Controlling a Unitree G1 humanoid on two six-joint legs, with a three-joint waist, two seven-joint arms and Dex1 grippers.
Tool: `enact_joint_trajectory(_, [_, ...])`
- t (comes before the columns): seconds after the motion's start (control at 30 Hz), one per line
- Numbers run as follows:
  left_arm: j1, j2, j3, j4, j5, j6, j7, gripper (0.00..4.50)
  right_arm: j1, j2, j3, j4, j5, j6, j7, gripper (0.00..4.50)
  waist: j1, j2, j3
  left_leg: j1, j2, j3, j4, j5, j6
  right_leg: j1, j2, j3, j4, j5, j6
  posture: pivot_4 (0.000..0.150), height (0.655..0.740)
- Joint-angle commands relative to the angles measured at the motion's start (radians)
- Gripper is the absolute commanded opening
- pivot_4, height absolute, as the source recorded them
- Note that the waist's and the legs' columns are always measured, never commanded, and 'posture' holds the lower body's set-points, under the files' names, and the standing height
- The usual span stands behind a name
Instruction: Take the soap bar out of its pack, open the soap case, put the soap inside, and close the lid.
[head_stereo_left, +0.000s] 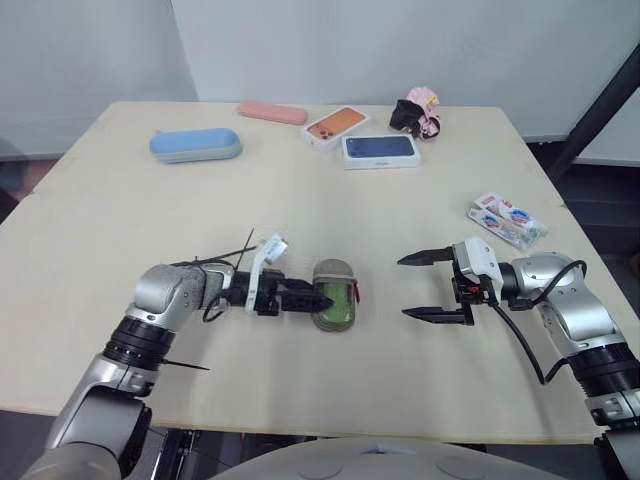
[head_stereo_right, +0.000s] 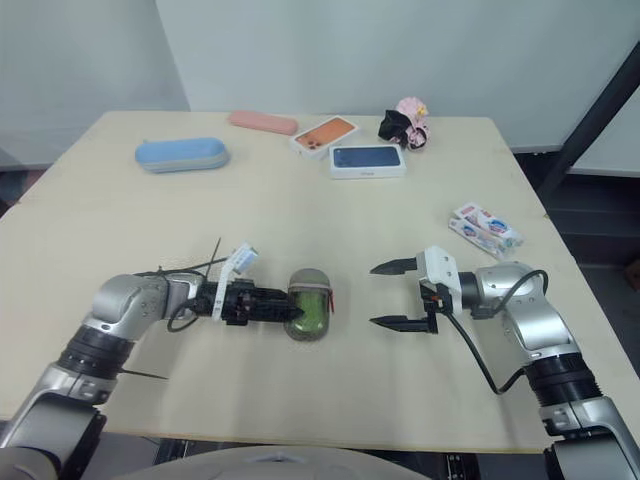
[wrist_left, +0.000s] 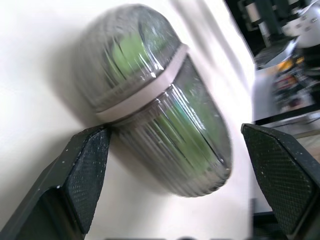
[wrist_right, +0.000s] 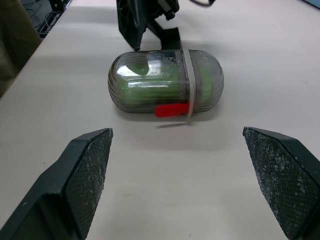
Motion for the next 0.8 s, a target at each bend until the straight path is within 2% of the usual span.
enact_joint_trajectory(0.03, [0.031,0.072,0.052,-0.066,0.079,-0.179,-0.054,4.49,-0.031,-0.006,-0.037,0.013,0.012,0.001,-0.015,4.5,-0.005,0.0,0.002,0.0,0.0,0.0,-0.001,0.0,0.0,0.0,0.0,0.0,-0.001,0.0,0.0,0.15,0.74])
enact_joint_trajectory(0.17, [0.101,0.118,0.117,-0.114,0.154,-0.386,-0.057,4.49,-0.038,-0.001,-0.045,0.024,0.015,0.011,-0.039,4.5,-0.005,0.001,0.007,-0.002,0.0,-0.001,-0.002,0.001,-0.002,-0.004,0.001,-0.002,-0.003,0.0,0.0,0.15,0.74])
enact_joint_trajectory(0.37, [0.25,0.078,0.219,-0.129,0.292,-0.717,0.046,4.49,-0.019,0.035,-0.065,0.025,0.022,0.032,-0.113,4.5,-0.004,0.001,0.01,-0.003,0.0,-0.001,-0.003,0.001,-0.003,-0.004,0.001,-0.003,-0.006,0.0,0.001,0.15,0.74])
enact_joint_trajectory(0.53, [0.328,0.001,0.267,-0.117,0.349,-0.839,0.166,4.49,0.019,0.055,-0.088,0.053,-0.016,-0.03,-0.18,4.5,-0.002,0.0,0.012,-0.003,0.001,-0.001,-0.003,0.001,-0.003,-0.003,-0.001,-0.004,-0.008,0.0,0.001,0.15,0.74])
enact_joint_trajectory(0.7, [0.343,-0.028,0.28,-0.118,0.356,-0.853,0.207,4.49,0.032,0.056,-0.088,0.066,-0.021,-0.06,-0.201,4.5,-0.007,0.0,0.016,-0.002,0.001,-0.001,-0.003,0.001,-0.003,-0.003,0.0,-0.003,-0.008,0.0,0.001,0.15,0.74])
enact_joint_trajectory(0.8, [0.378,-0.08,0.271,-0.125,0.385,-0.86,0.286,4.49,0.063,0.103,-0.108,0.077,-0.042,-0.098,-0.298,4.5,-0.012,-0.001,0.017,-0.002,0.001,-0.001,-0.004,0.001,-0.003,-0.003,0.0,-0.003,-0.008,0.0,0.001,0.15,0.74])
